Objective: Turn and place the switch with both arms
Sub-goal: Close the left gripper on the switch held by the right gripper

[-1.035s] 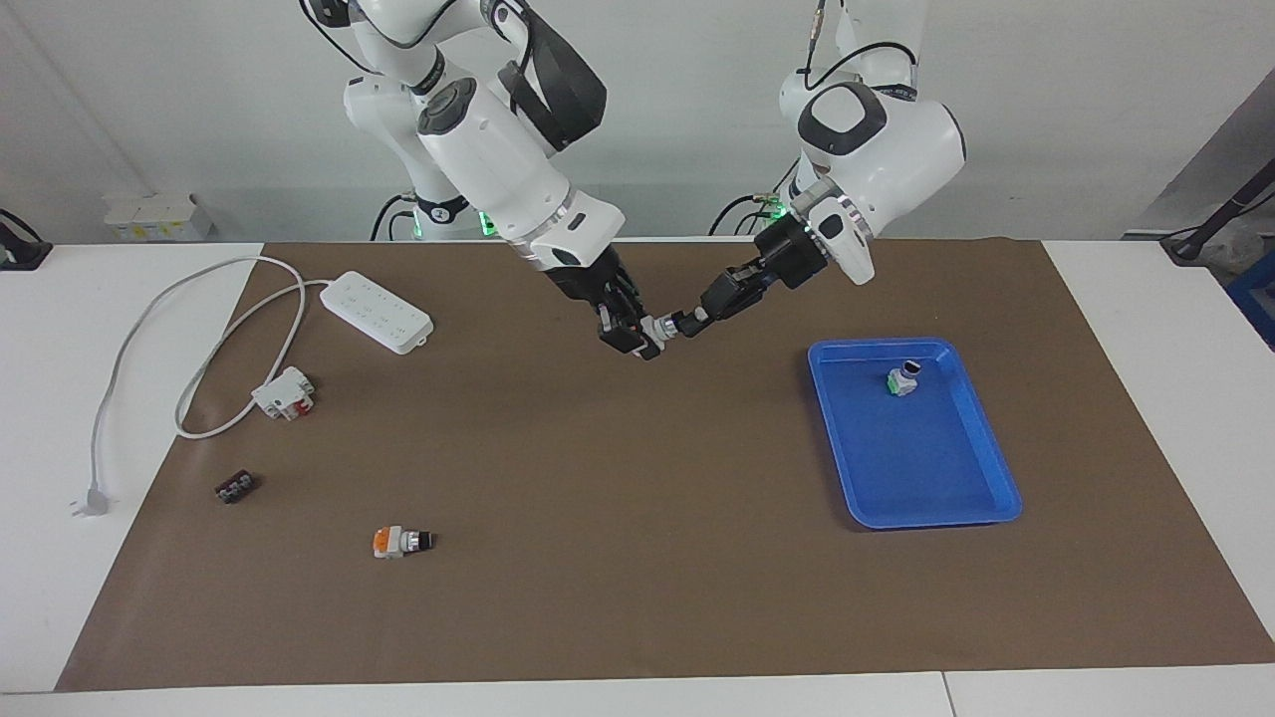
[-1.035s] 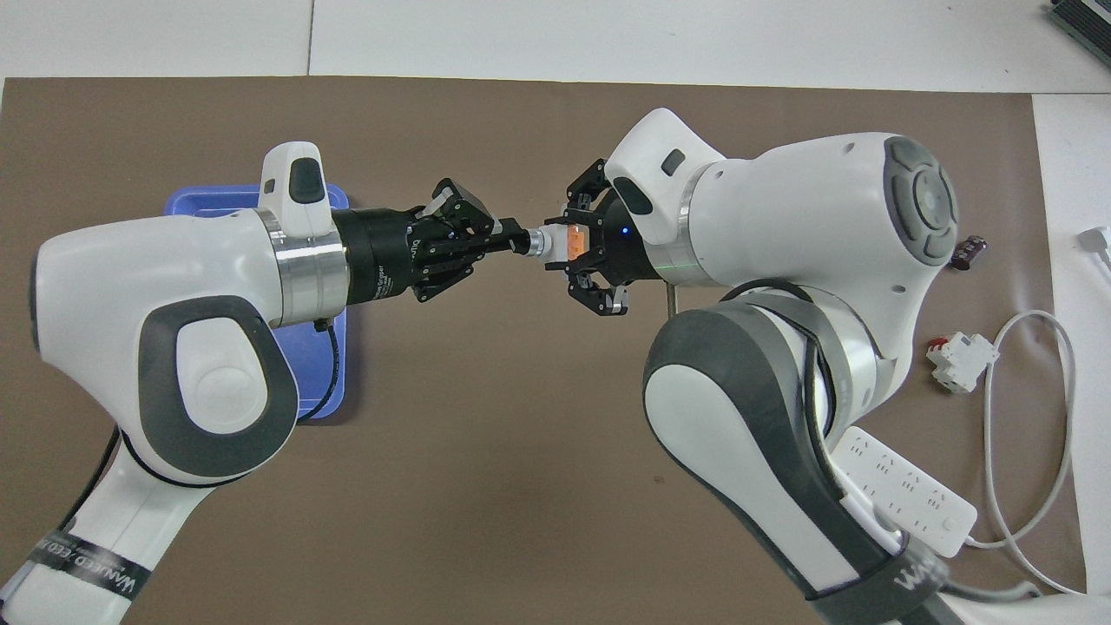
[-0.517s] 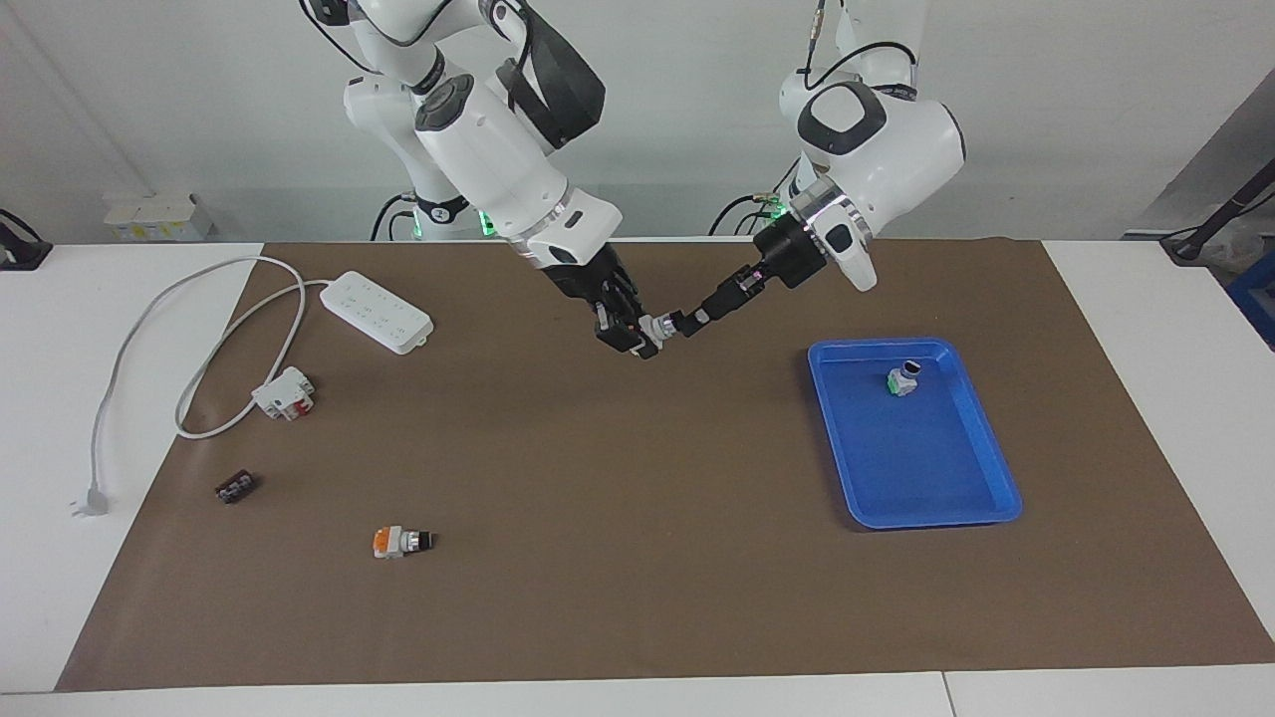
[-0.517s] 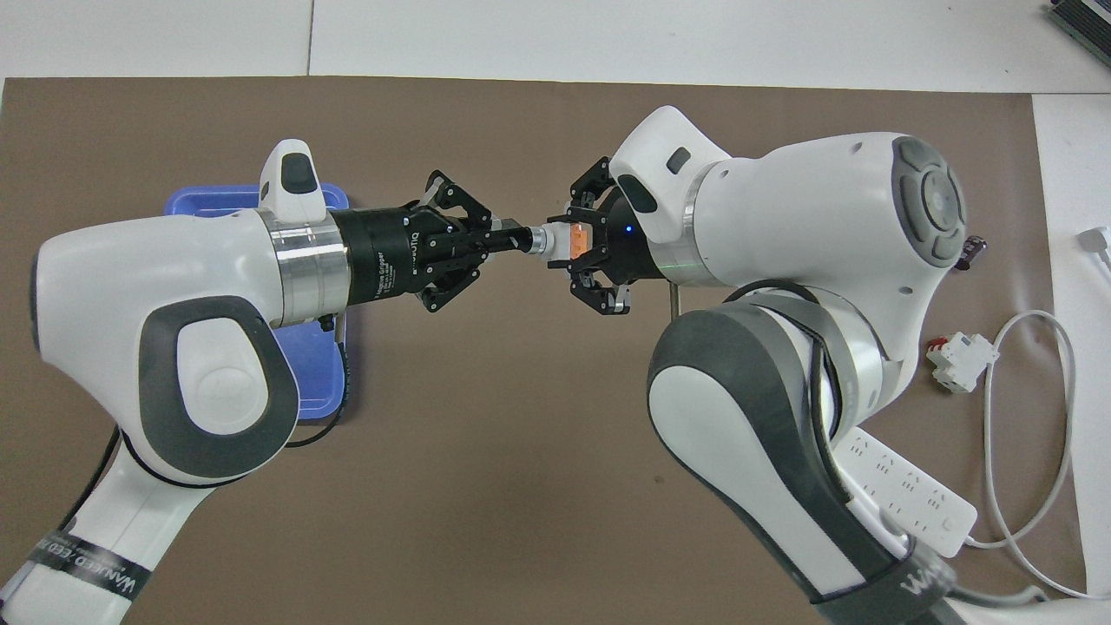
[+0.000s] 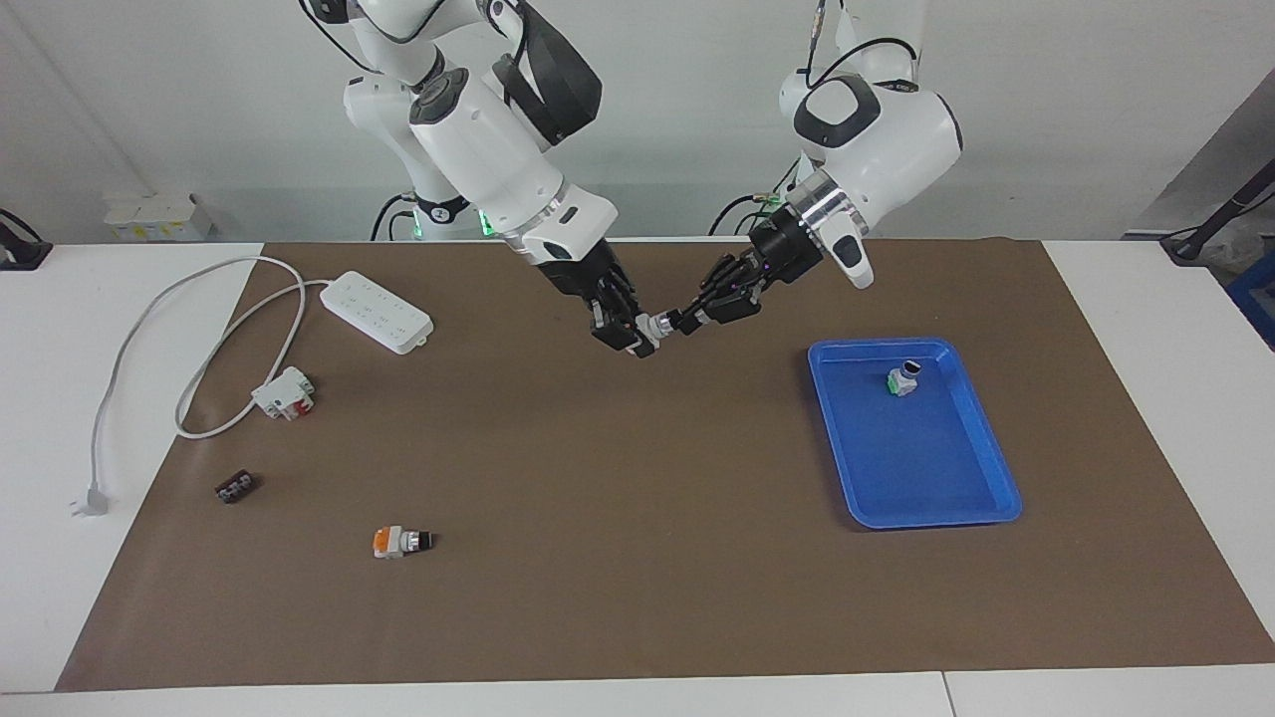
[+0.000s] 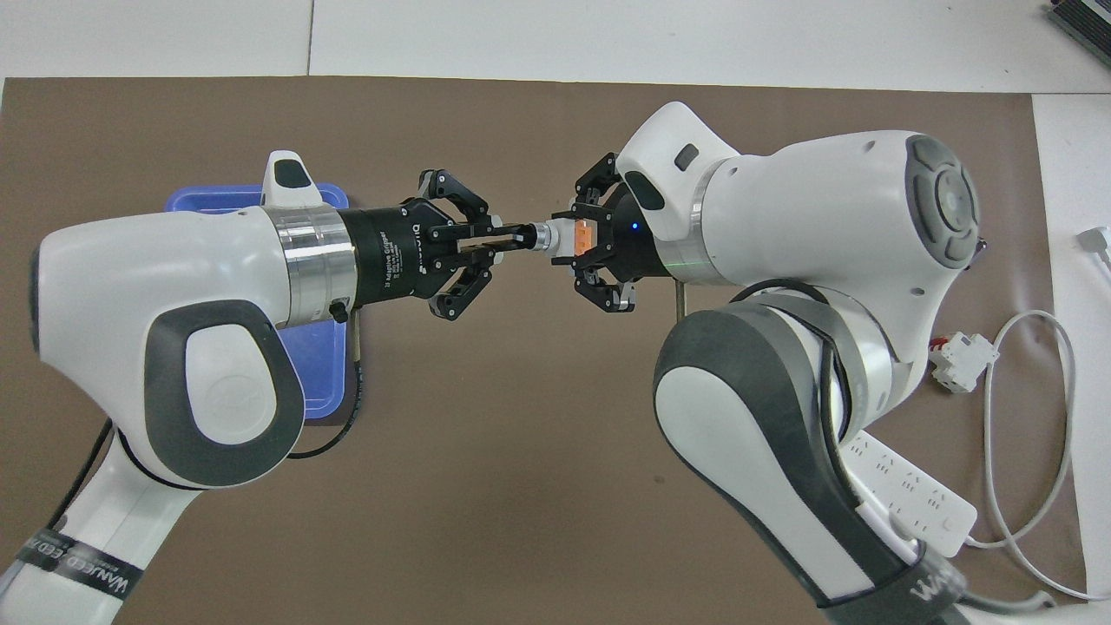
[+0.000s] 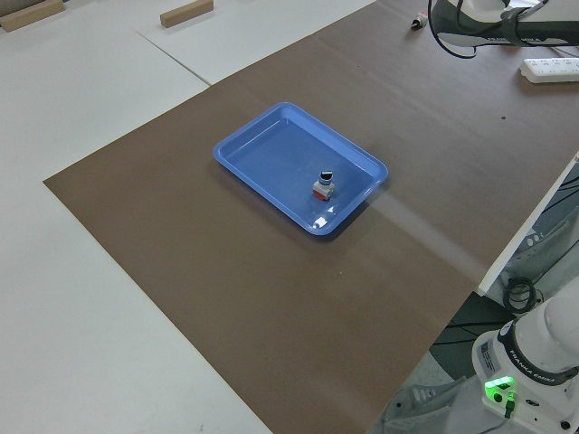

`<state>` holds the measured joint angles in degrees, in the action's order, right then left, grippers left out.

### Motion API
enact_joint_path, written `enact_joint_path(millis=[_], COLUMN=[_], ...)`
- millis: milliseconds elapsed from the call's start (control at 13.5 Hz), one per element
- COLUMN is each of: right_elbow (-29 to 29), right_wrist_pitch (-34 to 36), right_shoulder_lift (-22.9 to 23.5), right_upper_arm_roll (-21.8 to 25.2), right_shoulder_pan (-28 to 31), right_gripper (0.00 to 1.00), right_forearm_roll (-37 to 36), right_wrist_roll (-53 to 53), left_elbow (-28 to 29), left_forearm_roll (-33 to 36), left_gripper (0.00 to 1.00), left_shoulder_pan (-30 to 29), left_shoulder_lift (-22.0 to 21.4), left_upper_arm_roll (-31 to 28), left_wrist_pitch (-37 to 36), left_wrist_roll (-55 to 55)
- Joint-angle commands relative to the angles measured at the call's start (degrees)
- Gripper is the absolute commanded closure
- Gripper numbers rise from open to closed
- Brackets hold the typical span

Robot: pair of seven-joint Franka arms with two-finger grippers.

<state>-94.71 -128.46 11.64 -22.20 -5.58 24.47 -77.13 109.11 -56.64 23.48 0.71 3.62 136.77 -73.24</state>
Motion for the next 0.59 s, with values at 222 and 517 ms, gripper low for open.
enact_joint_path(millis=[222,517], right_elbow=[-1.97,-1.97], right_wrist_pitch=[-0.74,-0.74], right_shoulder_lift=[-1.44,-1.53], right_upper_arm_roll=[-0.74,-0.74], right_shoulder_pan=[0.04,-0.05], right_gripper=[1.00,1.00], right_forearm_roll=[1.81,1.81], right_wrist_roll=[1.98,3.12], left_elbow=[-1.88,-1.88], left_forearm_roll=[4.94,6.37], left_gripper=[1.00,1.00], left_shoulder_pan=[0.25,0.25], left_shoulder_lift=[-0.80,-0.89], left_upper_arm_roll=[0.16,0.07], left_wrist_pitch=[-0.18,-0.27], left_wrist_roll=[-25.77,-38.87])
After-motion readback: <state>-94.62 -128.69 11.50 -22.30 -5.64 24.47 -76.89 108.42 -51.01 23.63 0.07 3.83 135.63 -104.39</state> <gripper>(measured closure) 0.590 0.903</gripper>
